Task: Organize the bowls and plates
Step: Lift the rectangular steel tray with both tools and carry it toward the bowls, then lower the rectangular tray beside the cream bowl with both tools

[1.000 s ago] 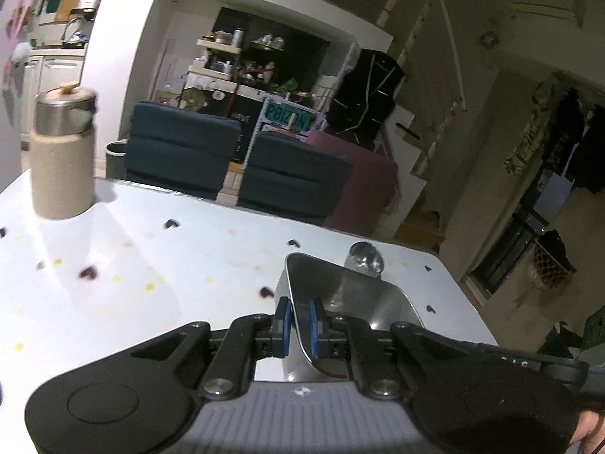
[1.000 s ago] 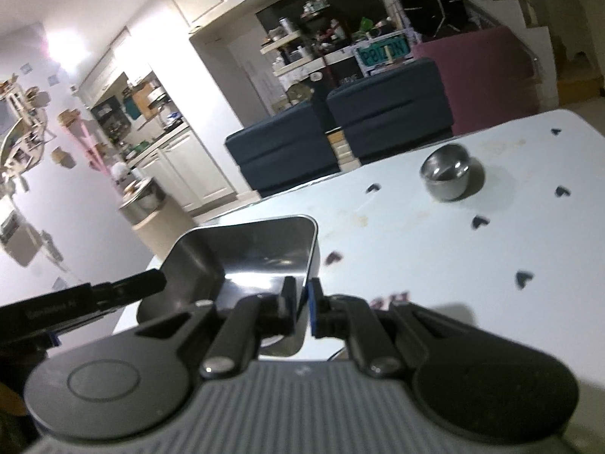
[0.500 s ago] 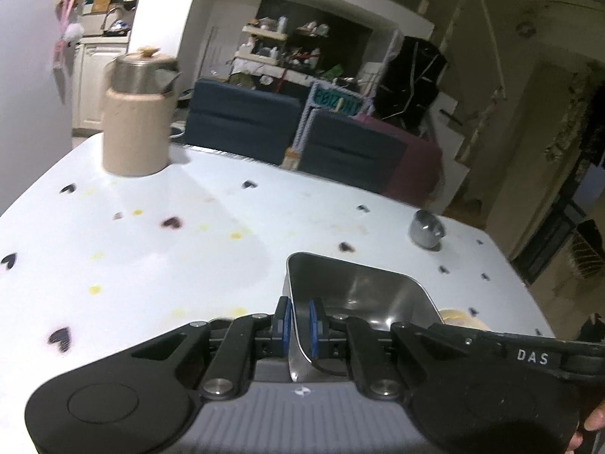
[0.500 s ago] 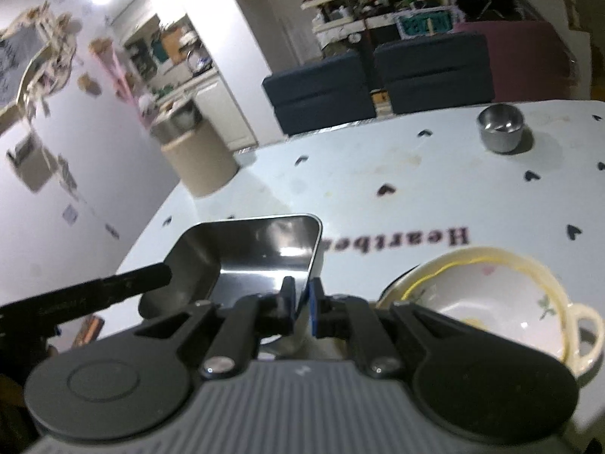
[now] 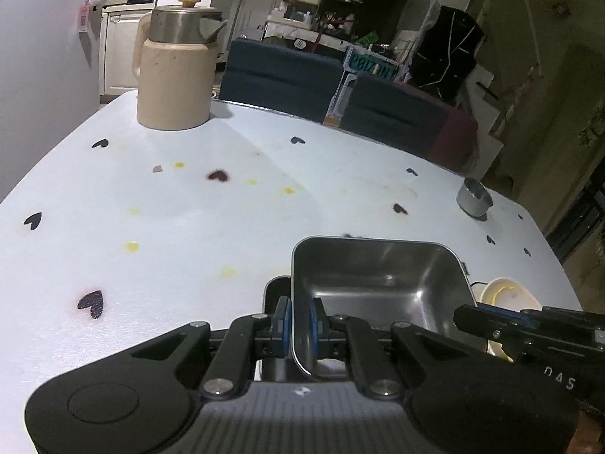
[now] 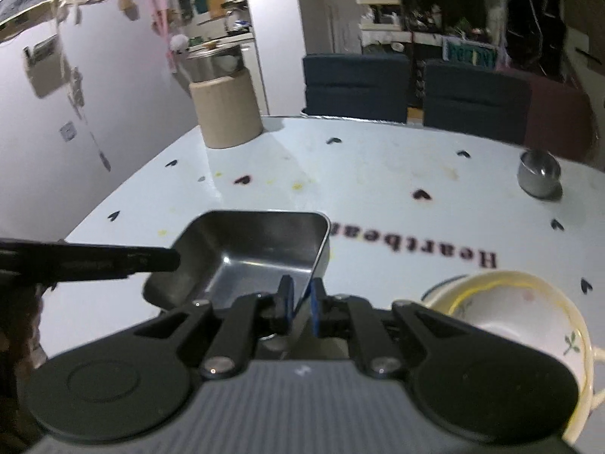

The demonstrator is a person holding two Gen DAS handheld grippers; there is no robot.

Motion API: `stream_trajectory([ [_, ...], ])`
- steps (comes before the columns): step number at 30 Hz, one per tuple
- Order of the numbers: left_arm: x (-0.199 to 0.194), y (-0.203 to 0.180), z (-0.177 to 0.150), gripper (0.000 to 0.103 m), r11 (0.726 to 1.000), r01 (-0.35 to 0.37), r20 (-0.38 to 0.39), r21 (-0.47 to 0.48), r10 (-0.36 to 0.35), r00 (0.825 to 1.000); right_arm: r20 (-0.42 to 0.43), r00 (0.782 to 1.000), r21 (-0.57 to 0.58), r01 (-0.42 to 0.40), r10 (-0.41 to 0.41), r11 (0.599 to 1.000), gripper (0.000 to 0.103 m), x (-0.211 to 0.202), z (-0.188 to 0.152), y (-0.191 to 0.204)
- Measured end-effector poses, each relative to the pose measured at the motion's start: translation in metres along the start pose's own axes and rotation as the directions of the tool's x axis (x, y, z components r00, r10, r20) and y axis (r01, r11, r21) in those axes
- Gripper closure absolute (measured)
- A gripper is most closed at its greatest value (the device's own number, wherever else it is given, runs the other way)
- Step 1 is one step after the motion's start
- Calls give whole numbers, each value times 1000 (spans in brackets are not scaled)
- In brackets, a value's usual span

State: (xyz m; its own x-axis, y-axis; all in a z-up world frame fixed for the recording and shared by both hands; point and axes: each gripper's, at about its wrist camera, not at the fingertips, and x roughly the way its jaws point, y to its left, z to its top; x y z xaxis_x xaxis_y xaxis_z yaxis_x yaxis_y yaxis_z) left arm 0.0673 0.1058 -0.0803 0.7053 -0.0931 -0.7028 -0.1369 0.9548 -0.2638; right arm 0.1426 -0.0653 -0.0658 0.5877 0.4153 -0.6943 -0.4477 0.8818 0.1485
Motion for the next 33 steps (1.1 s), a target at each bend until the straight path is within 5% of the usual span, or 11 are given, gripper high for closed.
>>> stream_trajectory([
  [15, 10, 2, -6, 92, 997, -64, -42, 39, 66, 997, -57, 998, 9, -19, 19, 1000, 90, 26, 7, 13],
  [33, 26, 7, -11, 94, 993, -92, -100, 68, 98, 990, -107, 992, -115, 60, -72, 992, 91, 48, -1, 37],
])
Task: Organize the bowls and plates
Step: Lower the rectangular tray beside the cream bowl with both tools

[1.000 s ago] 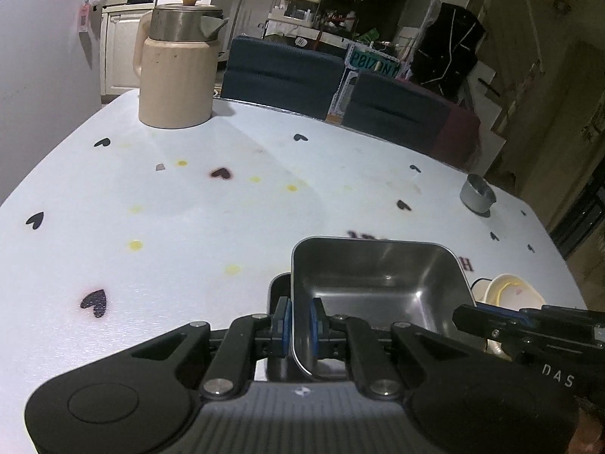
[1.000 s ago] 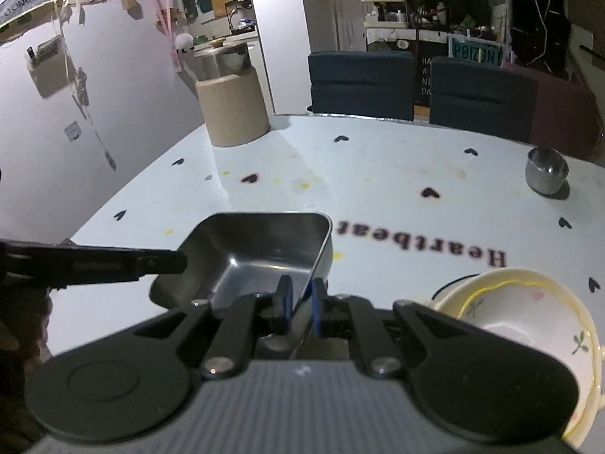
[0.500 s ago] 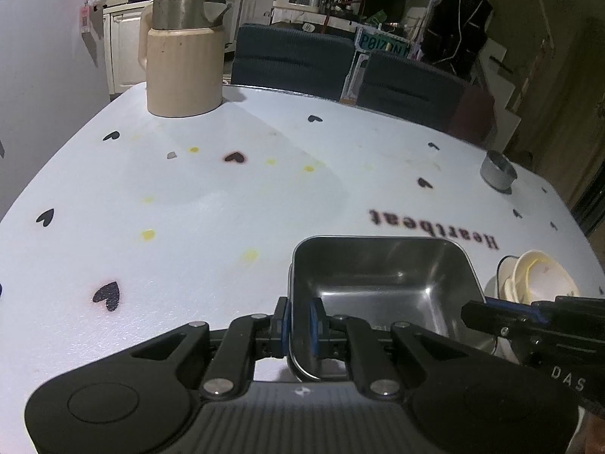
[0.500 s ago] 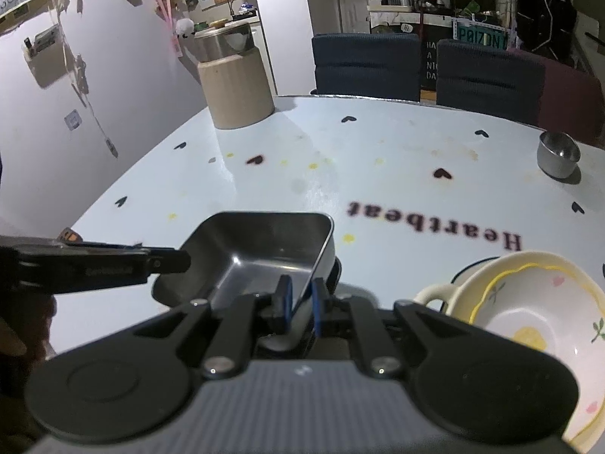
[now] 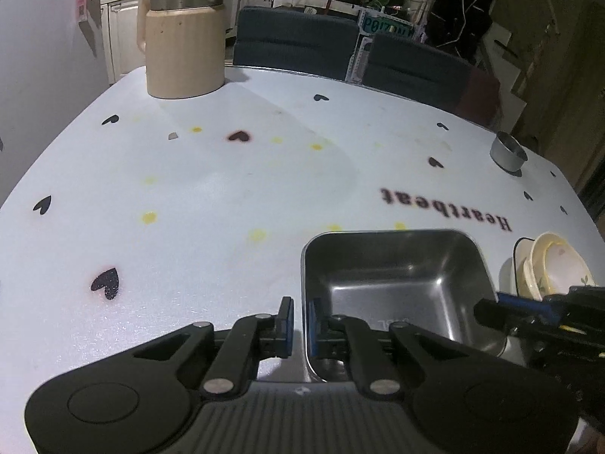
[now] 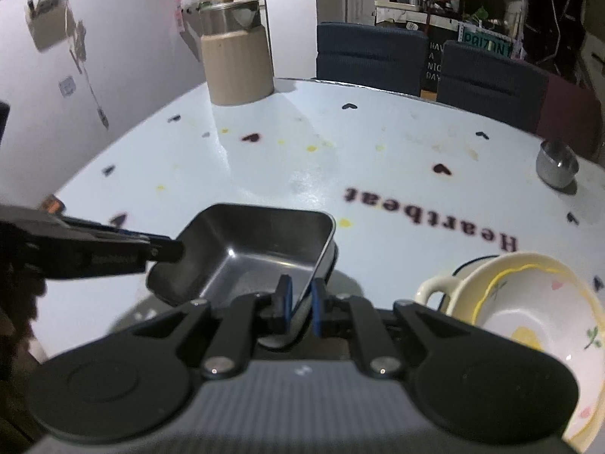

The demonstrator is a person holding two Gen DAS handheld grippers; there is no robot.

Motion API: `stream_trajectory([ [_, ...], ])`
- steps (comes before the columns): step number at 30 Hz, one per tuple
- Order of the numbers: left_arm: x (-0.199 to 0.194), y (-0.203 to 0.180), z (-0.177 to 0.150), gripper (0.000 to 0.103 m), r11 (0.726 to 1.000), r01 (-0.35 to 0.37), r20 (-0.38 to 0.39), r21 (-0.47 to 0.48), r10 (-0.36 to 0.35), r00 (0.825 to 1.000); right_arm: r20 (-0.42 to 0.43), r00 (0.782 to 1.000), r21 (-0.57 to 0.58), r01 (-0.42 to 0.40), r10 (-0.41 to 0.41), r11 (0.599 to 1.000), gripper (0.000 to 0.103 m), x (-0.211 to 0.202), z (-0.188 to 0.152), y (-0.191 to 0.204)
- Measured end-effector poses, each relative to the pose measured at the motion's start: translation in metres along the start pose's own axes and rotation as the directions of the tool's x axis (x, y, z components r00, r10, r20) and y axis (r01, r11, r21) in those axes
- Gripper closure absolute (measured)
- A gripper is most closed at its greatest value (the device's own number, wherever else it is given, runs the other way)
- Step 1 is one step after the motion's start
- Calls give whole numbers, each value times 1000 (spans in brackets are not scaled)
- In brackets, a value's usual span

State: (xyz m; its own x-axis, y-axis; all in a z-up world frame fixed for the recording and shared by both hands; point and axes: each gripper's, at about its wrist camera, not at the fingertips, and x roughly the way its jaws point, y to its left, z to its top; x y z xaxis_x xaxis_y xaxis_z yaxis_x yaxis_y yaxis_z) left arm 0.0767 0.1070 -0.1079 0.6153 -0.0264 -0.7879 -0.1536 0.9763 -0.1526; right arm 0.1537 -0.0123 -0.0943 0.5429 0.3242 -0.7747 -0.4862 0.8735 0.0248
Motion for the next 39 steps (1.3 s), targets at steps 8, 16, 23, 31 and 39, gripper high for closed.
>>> stream_trajectory([
  [8, 1, -2, 0, 90, 1000, -11, 1, 22, 11, 1000, -50, 999, 29, 2, -1, 1000, 91, 5, 0, -3],
  [16, 1, -3, 0, 89, 999, -13, 5, 31, 13, 1000, -114, 991, 190, -44, 67, 981, 89, 18, -5, -24],
  [23, 2, -2, 1, 89, 1000, -11, 5, 29, 11, 1000, -118, 983, 307, -102, 144, 946, 91, 23, -9, -37],
  [31, 4, 1, 6, 89, 1000, -17, 8, 19, 17, 1000, -96, 982, 346, -118, 161, 931, 94, 26, -13, -39],
  [39, 6, 2, 8, 89, 1000, -21, 10, 22, 21, 1000, -63, 985, 357, -126, 158, 926, 94, 27, -13, -43],
])
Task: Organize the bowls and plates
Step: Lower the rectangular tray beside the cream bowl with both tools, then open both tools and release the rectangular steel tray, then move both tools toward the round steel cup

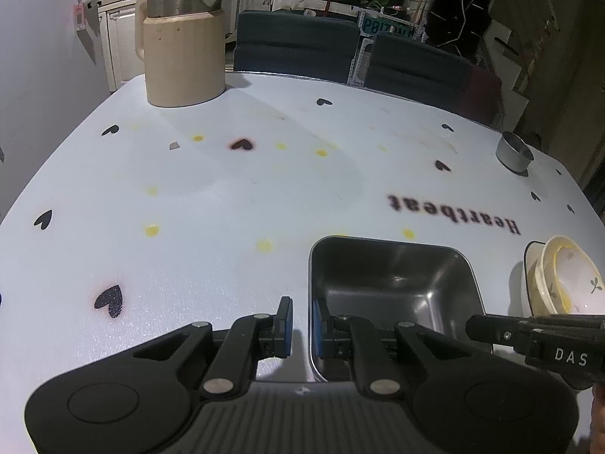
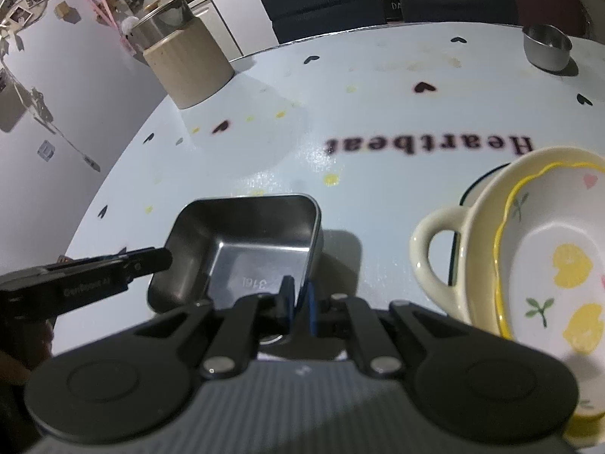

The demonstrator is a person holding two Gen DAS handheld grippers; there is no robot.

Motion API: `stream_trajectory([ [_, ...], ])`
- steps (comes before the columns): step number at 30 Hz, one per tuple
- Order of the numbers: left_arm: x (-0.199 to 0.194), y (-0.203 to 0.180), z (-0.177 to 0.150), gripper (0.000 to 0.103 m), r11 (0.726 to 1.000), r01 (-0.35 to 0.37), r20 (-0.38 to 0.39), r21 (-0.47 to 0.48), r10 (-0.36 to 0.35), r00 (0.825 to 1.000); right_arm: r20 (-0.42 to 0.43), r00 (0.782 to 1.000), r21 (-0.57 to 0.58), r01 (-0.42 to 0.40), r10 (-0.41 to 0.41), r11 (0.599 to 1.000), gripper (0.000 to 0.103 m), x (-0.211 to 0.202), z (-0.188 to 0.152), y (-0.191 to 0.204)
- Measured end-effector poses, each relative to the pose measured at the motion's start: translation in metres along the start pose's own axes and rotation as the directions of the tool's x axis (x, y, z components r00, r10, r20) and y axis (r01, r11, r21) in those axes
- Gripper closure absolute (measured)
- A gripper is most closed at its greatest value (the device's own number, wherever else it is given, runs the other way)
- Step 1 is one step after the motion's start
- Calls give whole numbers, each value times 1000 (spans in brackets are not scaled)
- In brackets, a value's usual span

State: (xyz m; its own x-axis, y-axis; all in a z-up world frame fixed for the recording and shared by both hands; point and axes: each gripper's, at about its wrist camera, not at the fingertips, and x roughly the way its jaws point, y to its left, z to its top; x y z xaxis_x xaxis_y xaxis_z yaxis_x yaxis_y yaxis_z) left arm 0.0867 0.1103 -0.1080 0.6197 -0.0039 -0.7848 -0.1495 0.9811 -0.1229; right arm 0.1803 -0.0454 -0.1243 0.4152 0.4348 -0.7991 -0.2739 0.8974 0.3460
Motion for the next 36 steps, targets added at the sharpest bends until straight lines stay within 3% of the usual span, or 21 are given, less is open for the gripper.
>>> stream_trajectory([
  [3, -2, -1, 0, 88, 1000, 5, 4, 6, -5, 1000, 11, 1000, -12, 7, -7, 1000, 90, -6, -2, -2],
  [7, -11, -4, 1, 69, 1000, 16, 9, 9, -16, 1000, 33, 999, -21, -7, 8, 1000, 85, -10, -2, 0],
  [9, -19, -6, 2, 60, 1000, 21, 25, 13, -21, 999, 44, 999, -19, -15, 16, 1000, 60, -14, 0, 1],
  [11, -27, -6, 1, 40, 1000, 19, 41, 7, -20, 999, 61, 998, -28, -5, 6, 1000, 48, -19, 2, 5],
  [13, -33, -6, -1, 28, 1000, 8, 53, 5, -9, 999, 77, 997, -48, 1, 3, 999, 45, -27, 1, 8],
  [17, -47, -7, -2, 1, 1000, 2, 81, -10, -2, 997, 96, 995, -63, 13, -7, 998, 28, -46, -2, 4],
  [21, -59, -15, 1, 0, 1000, -1, 109, -21, 3, 994, 142, 990, -64, 30, -21, 998, 5, -78, 4, -6],
  [23, -62, -24, 5, 0, 1000, 16, 124, -7, -15, 992, 178, 983, -82, 66, -51, 994, 1, -94, 6, -11],
  [28, -68, -55, 15, 0, 997, 67, 151, 40, -72, 986, 229, 966, -144, 155, -120, 977, 0, -122, 13, -30],
  [36, -69, -128, 38, 0, 983, 153, 198, 104, -172, 965, 298, 927, -143, 278, -227, 950, 0, -145, 33, -85],
])
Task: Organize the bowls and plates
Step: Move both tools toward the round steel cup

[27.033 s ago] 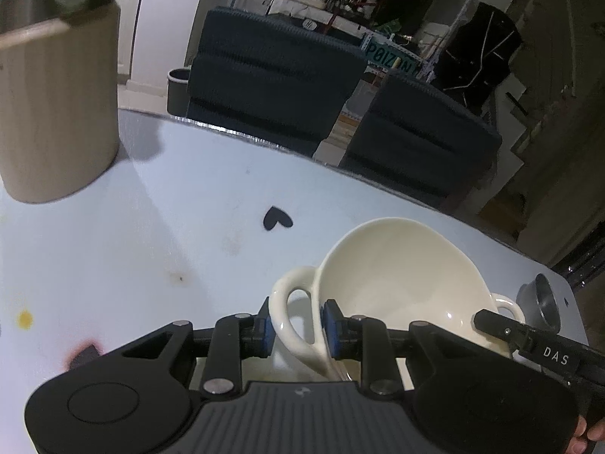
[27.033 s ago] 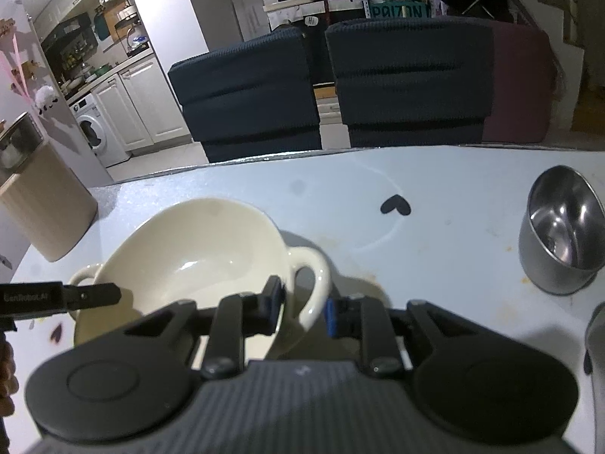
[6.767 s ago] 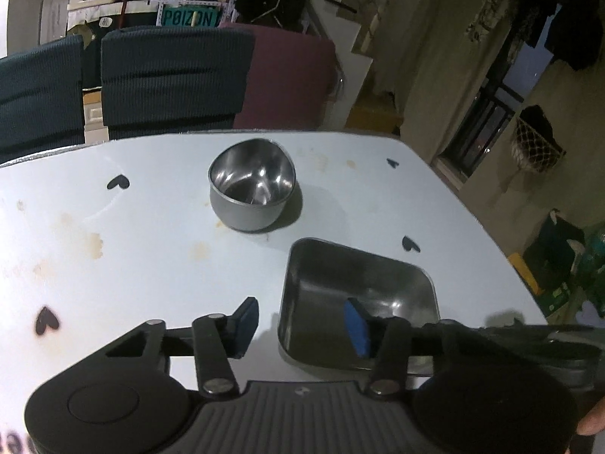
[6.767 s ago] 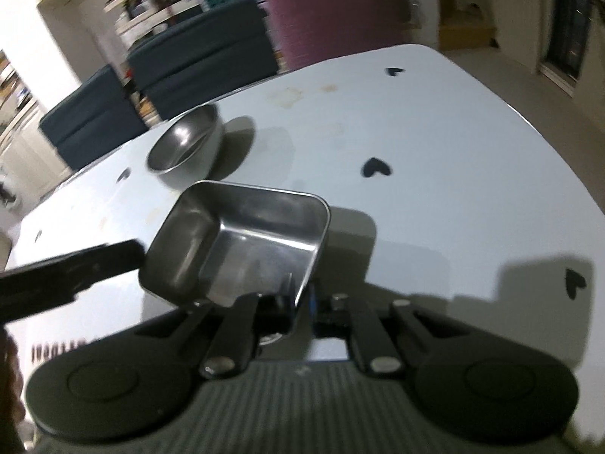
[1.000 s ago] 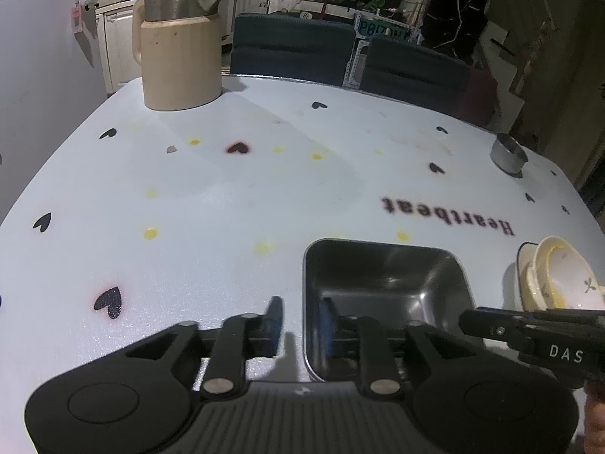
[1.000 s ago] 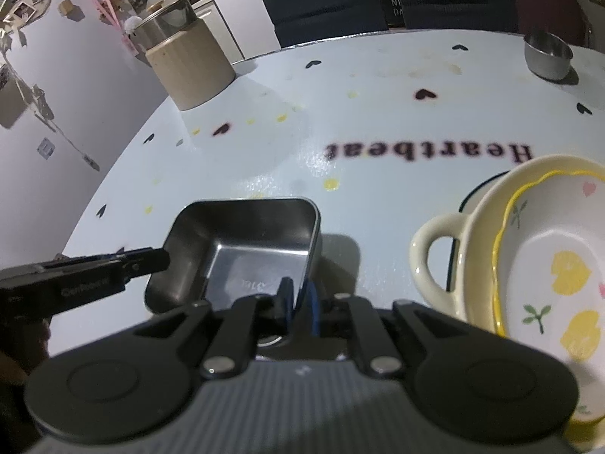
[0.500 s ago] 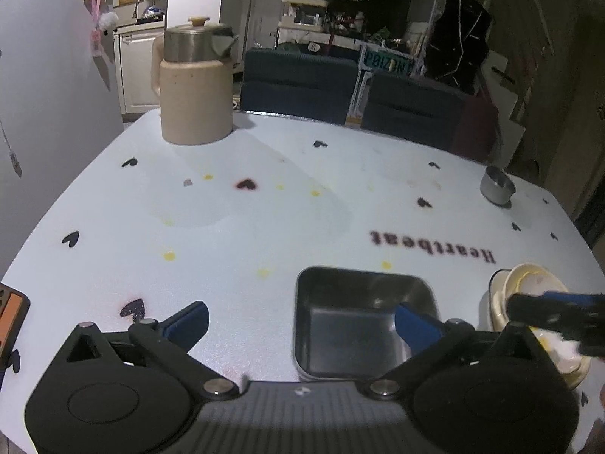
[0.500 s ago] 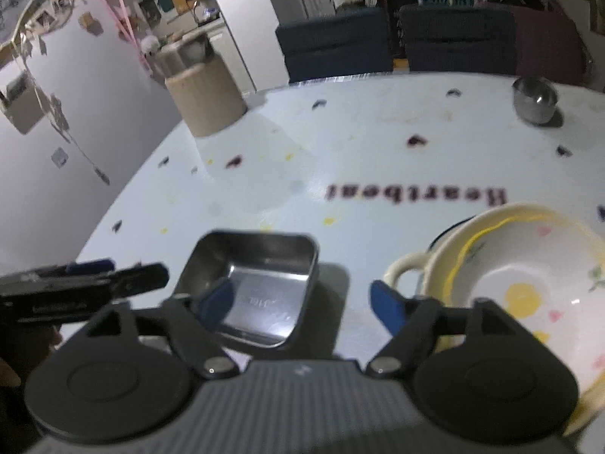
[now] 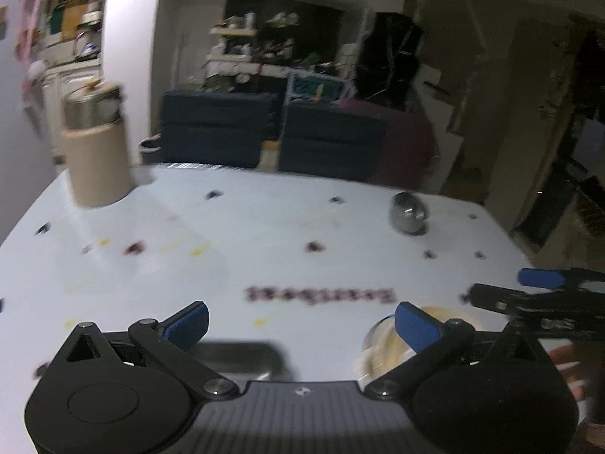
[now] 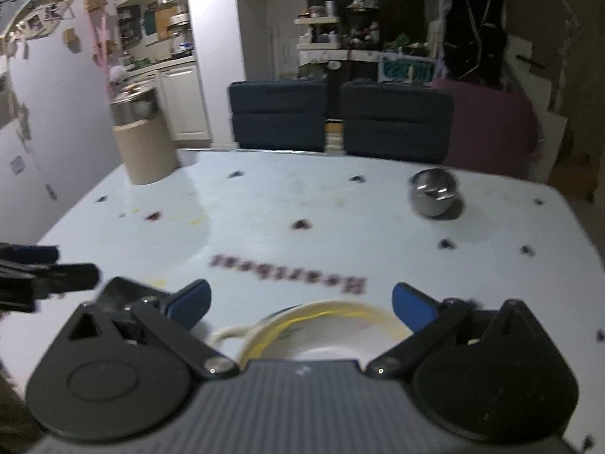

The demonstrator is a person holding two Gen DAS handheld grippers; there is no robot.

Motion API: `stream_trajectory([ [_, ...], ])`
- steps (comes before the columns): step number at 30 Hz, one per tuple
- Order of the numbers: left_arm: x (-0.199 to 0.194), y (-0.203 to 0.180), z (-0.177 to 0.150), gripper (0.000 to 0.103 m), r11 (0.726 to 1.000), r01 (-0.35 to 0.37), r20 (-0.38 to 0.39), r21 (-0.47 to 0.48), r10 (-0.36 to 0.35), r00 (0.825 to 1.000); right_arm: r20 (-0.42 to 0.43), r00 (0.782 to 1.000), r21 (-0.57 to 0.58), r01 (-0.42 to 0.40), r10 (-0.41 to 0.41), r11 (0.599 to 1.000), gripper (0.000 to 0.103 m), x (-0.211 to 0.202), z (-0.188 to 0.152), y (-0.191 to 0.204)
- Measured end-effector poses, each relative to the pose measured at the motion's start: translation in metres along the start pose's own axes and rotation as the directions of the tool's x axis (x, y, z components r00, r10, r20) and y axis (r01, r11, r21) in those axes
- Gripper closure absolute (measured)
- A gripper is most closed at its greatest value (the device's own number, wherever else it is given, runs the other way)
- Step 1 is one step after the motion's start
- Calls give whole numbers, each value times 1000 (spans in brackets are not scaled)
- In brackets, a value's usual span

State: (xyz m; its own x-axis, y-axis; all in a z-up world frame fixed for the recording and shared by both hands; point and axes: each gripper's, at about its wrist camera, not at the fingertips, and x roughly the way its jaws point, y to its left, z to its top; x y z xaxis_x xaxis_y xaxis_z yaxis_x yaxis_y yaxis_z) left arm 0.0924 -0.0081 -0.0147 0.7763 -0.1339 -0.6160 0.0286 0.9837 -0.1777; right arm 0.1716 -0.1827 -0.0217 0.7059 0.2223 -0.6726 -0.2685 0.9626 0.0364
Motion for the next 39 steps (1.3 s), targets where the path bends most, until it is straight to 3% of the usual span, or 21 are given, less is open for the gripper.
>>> stream_trajectory([
  [6, 28, -49, 17, 0, 999, 10, 48, 43, -12, 999, 71, 995, 61, 67, -71, 996, 0, 10, 9, -58],
  [12, 72, -84, 34, 0, 998, -15, 65, 65, 11, 998, 70, 992, 116, 96, -104, 989, 0, 33, 33, -108],
  [16, 109, -94, 45, 0, 999, 0, 26, 50, -1, 1000, 99, 982, 149, 147, -163, 978, 0, 48, 51, -144],
  [22, 173, -104, 60, 0, 1000, 15, -27, 17, -14, 1000, 55, 978, 207, 186, -201, 961, 2, 92, 65, -191],
  [27, 221, -112, 73, 0, 998, 41, -60, -42, -44, 997, 67, 984, 185, 148, -163, 972, 19, 132, 69, -212],
  [32, 267, -123, 90, 0, 998, 32, -91, -46, -36, 995, 54, 991, 224, 109, -124, 968, 21, 173, 70, -222],
  [36, 299, -130, 105, 0, 1000, 17, -99, -22, -20, 995, 37, 992, 277, 107, -122, 955, 50, 197, 77, -231],
  [39, 323, -132, 118, 2, 999, 39, -113, -16, -40, 993, 56, 997, 362, 26, -49, 932, 52, 206, 78, -241],
])
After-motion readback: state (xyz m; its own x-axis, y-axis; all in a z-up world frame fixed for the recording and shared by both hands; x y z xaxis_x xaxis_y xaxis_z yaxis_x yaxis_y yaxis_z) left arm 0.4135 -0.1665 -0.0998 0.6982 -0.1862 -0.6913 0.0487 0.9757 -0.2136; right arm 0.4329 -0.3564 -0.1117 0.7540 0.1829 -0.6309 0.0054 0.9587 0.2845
